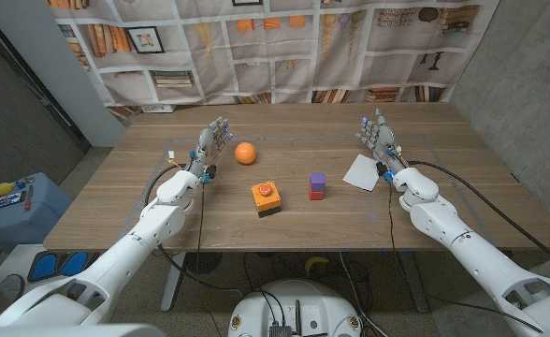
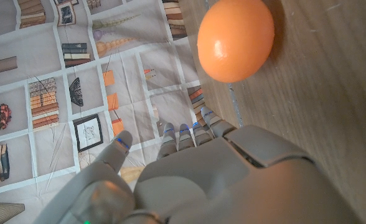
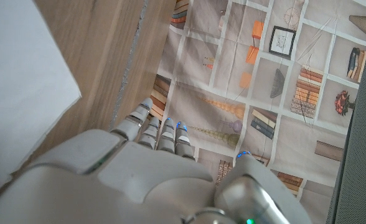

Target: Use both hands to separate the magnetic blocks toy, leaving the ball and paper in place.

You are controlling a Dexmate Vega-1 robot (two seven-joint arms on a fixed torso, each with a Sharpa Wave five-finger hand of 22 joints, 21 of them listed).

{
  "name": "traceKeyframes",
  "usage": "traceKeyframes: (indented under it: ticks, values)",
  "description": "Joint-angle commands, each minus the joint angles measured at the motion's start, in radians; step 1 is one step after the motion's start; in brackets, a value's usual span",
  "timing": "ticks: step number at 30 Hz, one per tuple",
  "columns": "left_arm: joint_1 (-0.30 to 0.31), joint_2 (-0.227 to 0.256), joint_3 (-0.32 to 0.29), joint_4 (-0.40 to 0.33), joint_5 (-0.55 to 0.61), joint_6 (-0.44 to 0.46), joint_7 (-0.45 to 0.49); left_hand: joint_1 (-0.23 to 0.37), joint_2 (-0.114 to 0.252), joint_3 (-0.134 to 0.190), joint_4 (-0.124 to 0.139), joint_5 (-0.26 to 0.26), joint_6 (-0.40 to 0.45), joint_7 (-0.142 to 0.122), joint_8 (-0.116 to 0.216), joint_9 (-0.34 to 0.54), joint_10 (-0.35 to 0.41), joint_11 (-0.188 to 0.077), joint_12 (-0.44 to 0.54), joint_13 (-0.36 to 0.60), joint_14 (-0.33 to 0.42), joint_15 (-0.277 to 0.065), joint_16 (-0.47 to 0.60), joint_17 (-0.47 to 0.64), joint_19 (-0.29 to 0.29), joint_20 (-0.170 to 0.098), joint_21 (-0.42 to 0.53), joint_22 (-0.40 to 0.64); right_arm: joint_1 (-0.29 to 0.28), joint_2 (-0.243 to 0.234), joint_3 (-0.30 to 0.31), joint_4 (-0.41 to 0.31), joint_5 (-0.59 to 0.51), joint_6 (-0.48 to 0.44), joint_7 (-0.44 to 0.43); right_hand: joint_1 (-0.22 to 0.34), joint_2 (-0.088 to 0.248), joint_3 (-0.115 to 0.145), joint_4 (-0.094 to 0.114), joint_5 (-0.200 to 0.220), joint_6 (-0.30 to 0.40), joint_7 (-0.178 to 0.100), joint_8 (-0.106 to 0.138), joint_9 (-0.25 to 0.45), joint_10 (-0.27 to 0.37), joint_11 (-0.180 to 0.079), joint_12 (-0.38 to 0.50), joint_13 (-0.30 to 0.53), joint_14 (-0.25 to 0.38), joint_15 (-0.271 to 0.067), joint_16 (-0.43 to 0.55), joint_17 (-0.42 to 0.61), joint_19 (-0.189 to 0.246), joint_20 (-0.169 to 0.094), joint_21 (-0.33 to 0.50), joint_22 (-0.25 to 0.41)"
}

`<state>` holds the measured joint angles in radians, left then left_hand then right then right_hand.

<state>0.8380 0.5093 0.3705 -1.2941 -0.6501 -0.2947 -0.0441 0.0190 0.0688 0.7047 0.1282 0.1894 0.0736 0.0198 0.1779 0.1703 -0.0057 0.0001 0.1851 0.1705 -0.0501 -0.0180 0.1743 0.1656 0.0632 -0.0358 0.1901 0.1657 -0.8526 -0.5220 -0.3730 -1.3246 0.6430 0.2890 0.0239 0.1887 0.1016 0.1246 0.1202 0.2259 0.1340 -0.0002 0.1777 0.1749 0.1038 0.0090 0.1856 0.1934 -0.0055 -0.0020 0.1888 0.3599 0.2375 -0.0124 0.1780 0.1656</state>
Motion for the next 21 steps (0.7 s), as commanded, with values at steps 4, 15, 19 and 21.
traceKeyframes:
  ticks: [4, 15, 19, 21]
  values:
    - [0.002, 0.011, -0.006, -0.012, 0.013, -0.006, 0.021, 0.001, 0.084, 0.01, -0.003, 0.006, 0.008, -0.003, 0.004, 0.003, -0.012, -0.002, 0.006, 0.004, -0.004, 0.002, 0.004, 0.002, 0.011, -0.042, 0.005, 0.005, -0.064, -0.05, 0.008, -0.112, -0.061, -0.02, -0.086, 0.006, 0.007, 0.004, 0.003, 0.008, 0.005, 0.001, 0.005, 0.002, 0.006, 0.001, 0.004, 0.003, 0.001, -0.012, 0.005, -0.002, 0.005, -0.005, 0.004, 0.002]
    - [0.04, 0.041, -0.02, -0.078, 0.022, 0.014, 0.064, 0.003, 0.083, 0.011, -0.009, 0.006, 0.009, -0.004, 0.003, 0.003, -0.007, 0.001, 0.007, 0.004, 0.0, 0.002, 0.004, 0.002, 0.013, -0.042, 0.005, 0.005, -0.122, -0.143, 0.008, -0.263, -0.151, -0.107, -0.165, 0.015, 0.002, 0.007, -0.009, 0.01, 0.002, -0.005, 0.005, 0.001, 0.008, 0.002, 0.005, 0.001, 0.006, -0.013, 0.006, -0.011, 0.004, -0.006, 0.005, 0.002]
    - [0.052, 0.05, -0.026, -0.098, 0.024, 0.022, 0.08, 0.003, 0.083, 0.012, -0.011, 0.006, 0.009, -0.004, 0.003, 0.003, -0.005, -0.001, 0.008, 0.004, 0.002, 0.002, 0.004, 0.002, 0.014, -0.042, 0.005, 0.005, -0.134, -0.165, 0.005, -0.29, -0.185, -0.111, -0.175, 0.02, 0.0, 0.009, -0.014, 0.011, 0.001, -0.005, 0.005, 0.001, 0.011, 0.004, 0.007, 0.0, 0.007, -0.013, 0.005, -0.015, 0.002, -0.007, 0.005, 0.002]
    - [0.058, 0.053, -0.029, -0.105, 0.023, 0.023, 0.083, 0.004, 0.083, 0.012, -0.012, 0.006, 0.009, -0.005, 0.003, 0.003, -0.004, -0.003, 0.008, 0.003, 0.003, 0.002, 0.004, 0.002, 0.015, -0.041, 0.005, 0.005, -0.139, -0.179, 0.004, -0.311, -0.203, -0.126, -0.184, 0.022, -0.001, 0.009, -0.017, 0.011, -0.002, -0.006, 0.005, 0.001, 0.01, 0.003, 0.006, 0.0, 0.007, -0.013, 0.005, -0.017, -0.001, -0.007, 0.004, 0.002]
